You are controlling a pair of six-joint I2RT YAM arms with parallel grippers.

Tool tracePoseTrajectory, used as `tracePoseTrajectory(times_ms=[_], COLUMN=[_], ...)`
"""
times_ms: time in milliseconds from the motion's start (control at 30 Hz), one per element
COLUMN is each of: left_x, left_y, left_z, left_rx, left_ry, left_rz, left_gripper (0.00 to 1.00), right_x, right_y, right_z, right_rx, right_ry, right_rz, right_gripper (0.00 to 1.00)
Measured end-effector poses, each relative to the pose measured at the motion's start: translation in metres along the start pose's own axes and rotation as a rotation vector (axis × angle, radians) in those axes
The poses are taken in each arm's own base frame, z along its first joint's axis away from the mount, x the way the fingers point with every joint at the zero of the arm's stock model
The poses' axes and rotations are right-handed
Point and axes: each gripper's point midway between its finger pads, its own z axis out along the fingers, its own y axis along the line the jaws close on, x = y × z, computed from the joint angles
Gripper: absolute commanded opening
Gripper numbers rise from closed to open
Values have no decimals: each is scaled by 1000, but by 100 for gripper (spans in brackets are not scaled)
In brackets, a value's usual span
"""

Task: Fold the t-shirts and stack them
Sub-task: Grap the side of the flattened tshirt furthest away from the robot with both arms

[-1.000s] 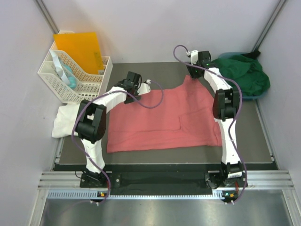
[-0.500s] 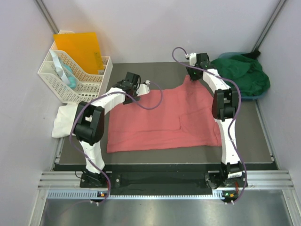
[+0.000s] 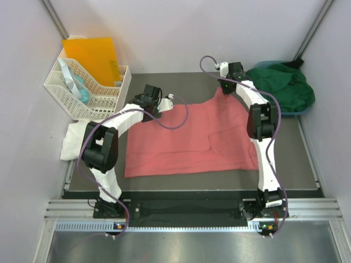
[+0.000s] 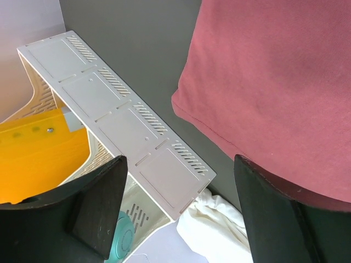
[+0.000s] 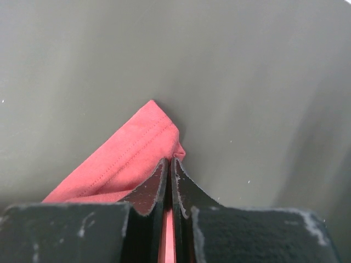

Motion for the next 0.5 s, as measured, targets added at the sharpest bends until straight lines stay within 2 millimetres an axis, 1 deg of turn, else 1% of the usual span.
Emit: tracePoseTrajectory(times_ms=[167, 333, 400, 500], left_x=[3, 11, 17, 25], left_y=[-6, -23, -30, -31], left_z=[1, 9, 16, 34], left_rx=[10, 40, 60, 91], left_ry=[5, 10, 14, 22], left_rz=[4, 14, 24, 13], left_gripper=[83, 85, 86, 85], right_x=[3, -1, -6, -11], right_y=[4, 9, 10, 13], right_z=[-5, -16, -25, -39], right_rx=[-7, -14, -12, -12], right_ry=[16, 25, 20, 13], right_rz=[-7, -33, -46, -69], right_gripper=[0, 0, 0, 0])
